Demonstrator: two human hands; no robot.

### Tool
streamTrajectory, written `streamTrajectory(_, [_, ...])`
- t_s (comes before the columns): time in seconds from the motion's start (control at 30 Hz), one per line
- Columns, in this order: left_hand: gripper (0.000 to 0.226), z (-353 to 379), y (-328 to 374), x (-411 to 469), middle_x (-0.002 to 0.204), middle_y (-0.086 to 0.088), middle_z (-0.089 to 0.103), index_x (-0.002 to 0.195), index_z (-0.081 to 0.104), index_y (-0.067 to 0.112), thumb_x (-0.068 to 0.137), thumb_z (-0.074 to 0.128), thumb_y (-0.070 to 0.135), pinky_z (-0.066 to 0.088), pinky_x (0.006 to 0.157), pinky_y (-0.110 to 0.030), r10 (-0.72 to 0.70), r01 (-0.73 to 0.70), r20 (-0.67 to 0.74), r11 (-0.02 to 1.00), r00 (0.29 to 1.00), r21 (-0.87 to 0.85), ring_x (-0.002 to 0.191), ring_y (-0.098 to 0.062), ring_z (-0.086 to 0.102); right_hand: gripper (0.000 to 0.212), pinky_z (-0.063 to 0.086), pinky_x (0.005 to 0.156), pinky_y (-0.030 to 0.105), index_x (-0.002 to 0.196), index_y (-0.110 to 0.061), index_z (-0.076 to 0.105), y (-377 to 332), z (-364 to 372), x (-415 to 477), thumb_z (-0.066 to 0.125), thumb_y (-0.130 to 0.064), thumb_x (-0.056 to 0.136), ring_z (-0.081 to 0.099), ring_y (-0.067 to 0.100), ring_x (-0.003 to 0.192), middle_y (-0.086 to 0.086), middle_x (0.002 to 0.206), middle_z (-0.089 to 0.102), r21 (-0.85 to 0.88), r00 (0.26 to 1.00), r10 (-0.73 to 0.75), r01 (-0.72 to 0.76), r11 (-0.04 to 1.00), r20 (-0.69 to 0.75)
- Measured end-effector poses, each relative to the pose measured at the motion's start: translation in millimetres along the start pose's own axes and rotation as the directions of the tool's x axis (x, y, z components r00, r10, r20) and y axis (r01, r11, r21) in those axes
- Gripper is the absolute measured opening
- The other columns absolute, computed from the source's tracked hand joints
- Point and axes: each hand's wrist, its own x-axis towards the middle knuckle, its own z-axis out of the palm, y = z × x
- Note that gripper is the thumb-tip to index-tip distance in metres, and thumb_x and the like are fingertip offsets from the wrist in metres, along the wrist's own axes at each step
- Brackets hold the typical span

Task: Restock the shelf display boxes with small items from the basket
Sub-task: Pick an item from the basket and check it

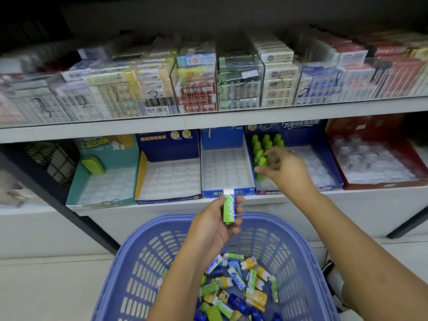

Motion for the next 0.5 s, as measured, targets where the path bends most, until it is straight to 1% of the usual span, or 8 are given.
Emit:
streamTrajectory(0.07, [0.037, -6, 3, -2, 0.082, -0.009, 0.067, 0.102, 0.063, 0.002, 0.102, 0.033, 0.022, 0.052, 0.057, -0.022, 0.058, -0.059, -0.012, 0.997, 0.998, -0.040, 0.064, -0.016, 0.063, 0.034, 0.043, 0.062, 0.023, 0.099, -0.016, 0.060, -18, 0, -17, 0.079, -0.025, 0.073, 0.056, 0.017, 0.070, 0.000, 0.083, 0.057, 0.037, 0.997, -0.071, 0.072, 0.997, -0.036])
streamTrajectory(0.13, [0.034, -16, 9, -4, 0.095, -0.014, 0.073, 0.107, 0.060, 0.001, 0.103, 0.032, 0.021, 0.057, 0.074, -0.028, 0.115, -0.116, -0.030, 0.993, 0.993, -0.037, 0.083, -0.021, 0.071, 0.029, 0.044, 0.064, 0.019, 0.096, -0.022, 0.063, -40, 5, -37, 0.078, -0.017, 0.073, 0.056, 0.011, 0.071, -0.003, 0.083, 0.058, 0.146, 0.966, -0.222, 0.202, 0.968, 0.135])
streamTrajectory(0.17, [0.034, -21, 13, -5, 0.099, -0.015, 0.073, 0.108, 0.059, 0.001, 0.103, 0.032, 0.021, 0.057, 0.079, -0.031, 0.135, -0.136, -0.041, 0.990, 0.990, -0.033, 0.089, -0.023, 0.071, 0.030, 0.045, 0.067, 0.016, 0.099, -0.024, 0.064, -52, 10, -48, 0.076, -0.012, 0.073, 0.056, 0.007, 0.076, -0.004, 0.089, 0.059, 0.183, 0.915, -0.312, 0.271, 0.945, 0.257])
streamTrajectory(0.2, [0.035, -28, 17, -6, 0.101, -0.015, 0.072, 0.108, 0.060, 0.002, 0.103, 0.032, 0.022, 0.057, 0.079, -0.031, 0.151, -0.152, -0.053, 0.988, 0.987, -0.032, 0.092, -0.023, 0.071, 0.035, 0.045, 0.073, 0.012, 0.103, -0.026, 0.065, -62, 16, -57, 0.073, -0.008, 0.074, 0.056, 0.001, 0.082, -0.007, 0.096, 0.058, 0.199, 0.852, -0.387, 0.336, 0.921, 0.354])
streamTrajectory(0.27, [0.036, -41, 25, -7, 0.099, -0.016, 0.073, 0.106, 0.062, 0.001, 0.102, 0.033, 0.024, 0.058, 0.071, -0.027, 0.171, -0.175, -0.074, 0.984, 0.982, -0.045, 0.093, -0.023, 0.071, 0.044, 0.043, 0.085, 0.010, 0.113, -0.027, 0.063, -76, 29, -71, 0.071, -0.005, 0.076, 0.053, -0.002, 0.097, -0.010, 0.109, 0.056, 0.203, 0.770, -0.488, 0.444, 0.873, 0.411])
streamTrajectory(0.33, [0.037, -55, 32, -9, 0.099, -0.018, 0.072, 0.108, 0.061, -0.001, 0.101, 0.036, 0.025, 0.058, 0.067, -0.026, 0.175, -0.179, -0.072, 0.982, 0.982, -0.066, 0.093, -0.025, 0.071, 0.042, 0.044, 0.092, 0.020, 0.115, -0.024, 0.064, -86, 41, -78, 0.069, -0.005, 0.078, 0.054, 0.004, 0.105, -0.011, 0.115, 0.057, 0.190, 0.779, -0.530, 0.495, 0.848, 0.335])
streamTrajectory(0.4, [0.036, -66, 37, -11, 0.100, -0.020, 0.071, 0.107, 0.063, -0.001, 0.100, 0.039, 0.025, 0.058, 0.069, -0.028, 0.168, -0.172, -0.046, 0.981, 0.985, -0.089, 0.095, -0.027, 0.070, 0.037, 0.047, 0.090, 0.027, 0.112, -0.020, 0.067, -91, 49, -82, 0.066, -0.002, 0.079, 0.057, 0.010, 0.102, -0.008, 0.113, 0.061, 0.176, 0.796, -0.559, 0.531, 0.829, 0.231])
streamTrajectory(0.5, [0.038, -80, 44, -13, 0.099, -0.019, 0.072, 0.104, 0.066, 0.005, 0.100, 0.038, 0.030, 0.058, 0.074, -0.029, 0.200, -0.201, -0.036, 0.979, 0.979, -0.019, 0.096, -0.025, 0.070, 0.030, 0.048, 0.084, 0.019, 0.108, -0.018, 0.070, -99, 59, -81, 0.065, -0.005, 0.081, 0.057, 0.005, 0.095, -0.006, 0.110, 0.061, 0.145, 0.793, -0.603, 0.589, 0.795, 0.085])
